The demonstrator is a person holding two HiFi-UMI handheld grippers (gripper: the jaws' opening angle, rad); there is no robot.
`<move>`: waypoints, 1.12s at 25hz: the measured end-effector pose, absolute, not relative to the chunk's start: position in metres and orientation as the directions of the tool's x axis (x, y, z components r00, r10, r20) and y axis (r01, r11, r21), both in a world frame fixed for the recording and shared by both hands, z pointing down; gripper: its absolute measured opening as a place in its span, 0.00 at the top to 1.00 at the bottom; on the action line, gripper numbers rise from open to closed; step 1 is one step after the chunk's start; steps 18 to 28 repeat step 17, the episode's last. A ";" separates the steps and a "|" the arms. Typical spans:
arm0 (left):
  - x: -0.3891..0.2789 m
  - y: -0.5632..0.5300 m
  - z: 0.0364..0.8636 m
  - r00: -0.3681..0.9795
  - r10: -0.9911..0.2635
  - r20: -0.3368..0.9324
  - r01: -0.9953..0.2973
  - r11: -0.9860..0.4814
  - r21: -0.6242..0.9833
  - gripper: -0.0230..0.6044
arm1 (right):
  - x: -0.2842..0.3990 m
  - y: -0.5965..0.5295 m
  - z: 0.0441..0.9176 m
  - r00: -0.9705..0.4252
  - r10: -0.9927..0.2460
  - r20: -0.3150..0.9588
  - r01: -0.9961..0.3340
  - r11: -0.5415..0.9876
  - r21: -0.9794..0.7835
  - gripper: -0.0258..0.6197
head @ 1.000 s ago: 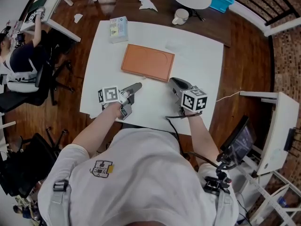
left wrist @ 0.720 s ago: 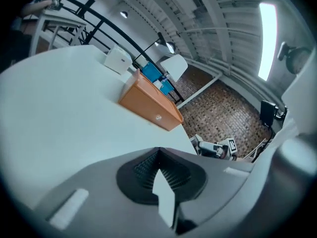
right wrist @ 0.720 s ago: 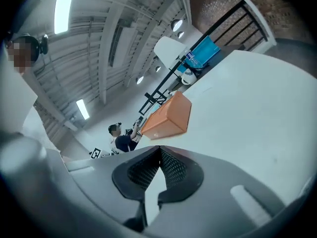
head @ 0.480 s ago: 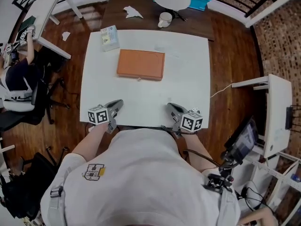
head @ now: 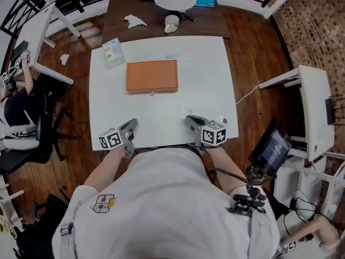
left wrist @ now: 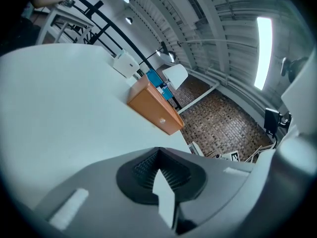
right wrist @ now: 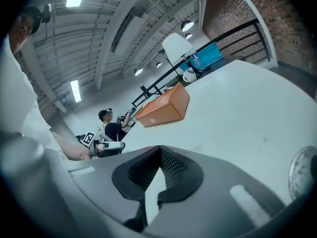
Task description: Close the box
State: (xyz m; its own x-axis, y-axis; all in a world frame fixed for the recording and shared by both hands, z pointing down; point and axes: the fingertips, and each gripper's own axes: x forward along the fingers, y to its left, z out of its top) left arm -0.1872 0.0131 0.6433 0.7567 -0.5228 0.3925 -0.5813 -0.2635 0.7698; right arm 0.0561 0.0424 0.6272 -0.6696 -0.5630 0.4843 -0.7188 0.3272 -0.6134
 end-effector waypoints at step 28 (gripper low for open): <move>-0.188 0.016 0.643 0.751 -0.522 0.404 -0.593 -0.265 0.760 0.97 | 0.050 0.036 0.625 -0.664 -0.565 0.490 -0.729 0.341 -0.594 0.96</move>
